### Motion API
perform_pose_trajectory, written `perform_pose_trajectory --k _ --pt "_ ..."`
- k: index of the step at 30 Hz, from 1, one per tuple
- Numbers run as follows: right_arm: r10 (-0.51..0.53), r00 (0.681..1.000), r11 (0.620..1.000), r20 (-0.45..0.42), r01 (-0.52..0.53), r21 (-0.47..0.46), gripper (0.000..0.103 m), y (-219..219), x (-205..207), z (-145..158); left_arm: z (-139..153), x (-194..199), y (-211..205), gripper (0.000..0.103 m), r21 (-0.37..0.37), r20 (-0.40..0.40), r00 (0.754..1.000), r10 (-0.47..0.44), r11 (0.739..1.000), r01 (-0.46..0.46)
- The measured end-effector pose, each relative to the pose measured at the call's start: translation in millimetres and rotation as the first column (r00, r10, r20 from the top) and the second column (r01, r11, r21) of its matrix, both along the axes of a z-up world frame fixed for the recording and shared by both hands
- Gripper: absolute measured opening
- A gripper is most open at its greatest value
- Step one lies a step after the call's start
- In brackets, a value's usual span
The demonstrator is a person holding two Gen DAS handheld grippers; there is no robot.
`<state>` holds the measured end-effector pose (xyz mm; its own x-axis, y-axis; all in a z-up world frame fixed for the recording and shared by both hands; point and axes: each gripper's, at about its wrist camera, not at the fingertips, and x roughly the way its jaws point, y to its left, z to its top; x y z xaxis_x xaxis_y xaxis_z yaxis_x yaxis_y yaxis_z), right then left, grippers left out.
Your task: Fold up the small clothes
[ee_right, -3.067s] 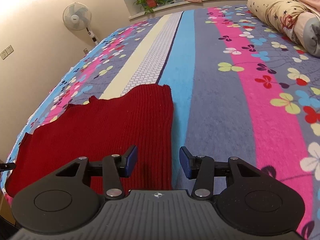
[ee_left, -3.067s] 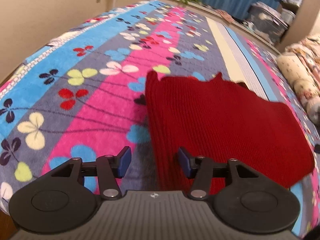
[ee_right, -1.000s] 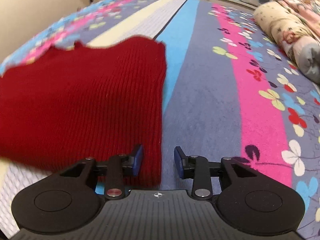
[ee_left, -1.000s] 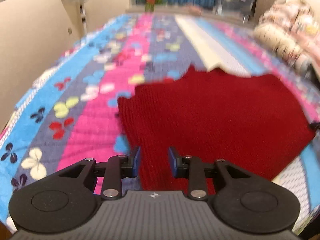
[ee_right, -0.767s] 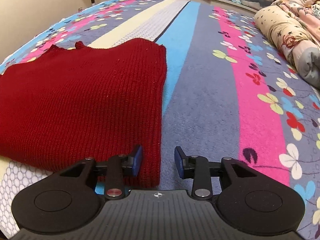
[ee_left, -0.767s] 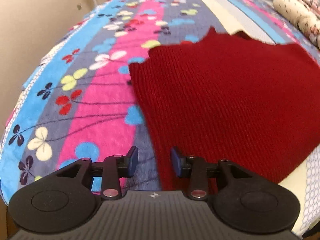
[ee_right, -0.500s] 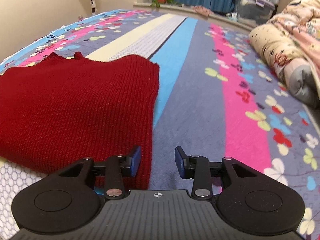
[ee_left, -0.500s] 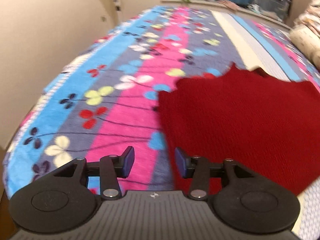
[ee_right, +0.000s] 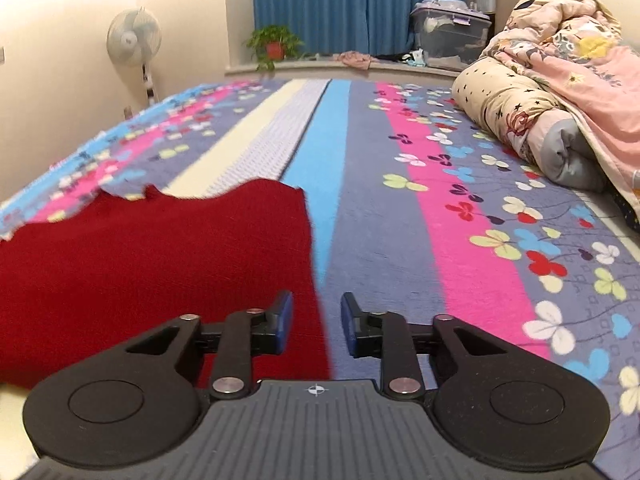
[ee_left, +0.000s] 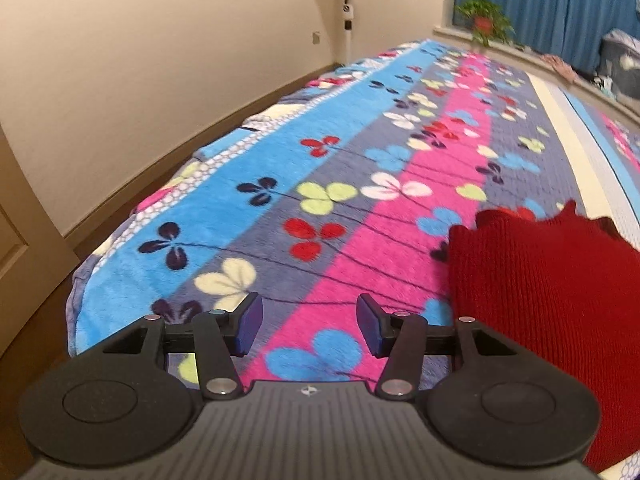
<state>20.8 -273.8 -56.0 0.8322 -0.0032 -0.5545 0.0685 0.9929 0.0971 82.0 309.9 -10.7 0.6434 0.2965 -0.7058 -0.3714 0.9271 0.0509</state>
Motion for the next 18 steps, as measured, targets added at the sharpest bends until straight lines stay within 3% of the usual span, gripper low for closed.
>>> perform_pose_trajectory --k 2,6,9,12,13,15,17,18 --pt "0.025 1.0 0.999 0.019 -0.026 0.028 0.004 18 -5 4 1 -2 7 0.059 -0.005 0.005 1.0 0.016 1.0 -0.016" --pt "0.159 0.985 0.986 0.067 -0.162 0.046 0.003 79 -16 10 2 -5 21 0.059 -0.034 0.013 0.998 0.057 0.998 -0.056" --pt "0.3 0.951 0.952 0.073 -0.304 0.042 0.004 137 -20 6 5 -14 31 0.059 -0.042 0.038 0.996 0.076 0.996 -0.074" --pt "0.454 0.889 0.889 0.058 -0.456 0.03 0.005 202 -22 -3 6 -22 42 0.06 -0.025 0.045 0.994 0.102 0.995 -0.101" --pt "0.495 0.867 0.868 0.054 -0.496 0.015 0.008 221 -23 -5 5 -24 46 0.06 -0.024 0.044 0.993 0.108 0.994 -0.107" --pt "0.593 0.804 0.805 0.039 -0.593 -0.012 0.025 263 -27 -12 2 -28 55 0.06 -0.028 0.038 0.992 0.118 0.993 -0.117" --pt "0.664 0.747 0.747 0.035 -0.663 -0.053 0.048 300 -31 -17 -1 -31 64 0.06 -0.025 0.029 0.991 0.13 0.991 -0.129" --pt "0.695 0.718 0.718 0.031 -0.691 -0.083 0.049 317 -33 -19 -3 -34 68 0.06 -0.025 0.027 0.99 0.137 0.99 -0.137"
